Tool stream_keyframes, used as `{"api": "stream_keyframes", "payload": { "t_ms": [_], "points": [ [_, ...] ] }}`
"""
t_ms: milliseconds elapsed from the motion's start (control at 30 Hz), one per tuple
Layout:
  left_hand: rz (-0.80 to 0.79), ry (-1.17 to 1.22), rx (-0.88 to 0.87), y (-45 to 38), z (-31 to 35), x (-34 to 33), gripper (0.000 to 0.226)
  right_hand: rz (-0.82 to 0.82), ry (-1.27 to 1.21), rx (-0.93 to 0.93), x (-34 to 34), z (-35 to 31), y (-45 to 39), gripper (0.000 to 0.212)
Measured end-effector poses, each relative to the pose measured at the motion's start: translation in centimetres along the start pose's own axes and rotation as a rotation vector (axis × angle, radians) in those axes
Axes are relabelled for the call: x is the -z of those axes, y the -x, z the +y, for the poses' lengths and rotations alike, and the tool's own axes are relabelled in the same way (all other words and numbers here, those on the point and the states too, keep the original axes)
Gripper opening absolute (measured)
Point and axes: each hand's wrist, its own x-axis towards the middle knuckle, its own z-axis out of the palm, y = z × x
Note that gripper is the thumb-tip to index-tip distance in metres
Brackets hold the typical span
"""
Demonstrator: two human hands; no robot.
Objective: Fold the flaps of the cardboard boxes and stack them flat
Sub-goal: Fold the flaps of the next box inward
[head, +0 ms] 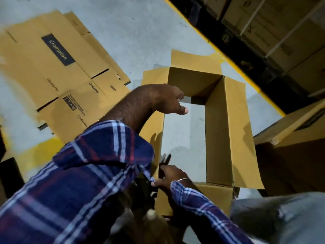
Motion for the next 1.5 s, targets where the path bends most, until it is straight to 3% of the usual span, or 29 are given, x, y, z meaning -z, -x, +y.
{"api": "stream_keyframes", "payload": {
  "t_ms": [200,367,433,567,700,767,867,1000,1100,1233,1333,1500],
  "points": [
    [0.028,-0.01,-0.007,0.4,0.1,0.2,0.071,0.189,0.212,-0.075,-2.9,-1.7,0.7,0.025],
    [0.038,0.005,0.011,0.2,-1.3,0.8,0.075,0.287,0.244,-0.048,-1.8,-1.5,0.9,0.036],
    [0.067,0.031,0.016,0.6,-1.9,1.4,0.072,0.359,0.228,-0.041,0.1,-1.2,1.2,0.039],
    [0.252,0.119,0.024,1.5,-2.7,2.7,0.058,0.57,0.125,-0.041,7.7,-0.2,1.2,0.022],
    [0.455,0.428,0.008,2.3,-2.9,3.2,0.033,0.695,-0.219,0.001,16.0,1.2,2.0,0.031],
    [0.39,0.639,-0.01,3.2,-2.1,3.4,0.04,0.718,-0.417,0.112,19.8,2.0,2.9,0.031],
    [0.095,0.707,-0.049,4.6,-0.2,3.1,0.056,0.768,-0.641,0.28,24.4,1.4,6.7,0.004],
    [-0.363,0.58,-0.016,4.2,2.8,0.1,0.081,0.776,-0.785,0.404,27.1,2.0,12.3,0.017],
    [-0.549,0.649,0.051,3.5,4.4,-3.1,0.111,0.8,-0.822,0.481,26.7,3.0,14.4,0.02],
    [-0.326,1.33,0.185,2.4,5.7,-5.6,0.138,0.835,-0.814,0.622,27.4,2.3,16.4,0.023],
    [-0.157,1.807,0.259,2.2,7.5,-6.5,0.139,0.801,-0.804,0.68,28.1,2.4,16.8,0.022],
    [0.248,2.219,0.216,1.8,8.2,-6.2,0.072,0.627,-0.728,0.773,28.2,2.2,16.8,0.021]
  ]
}}
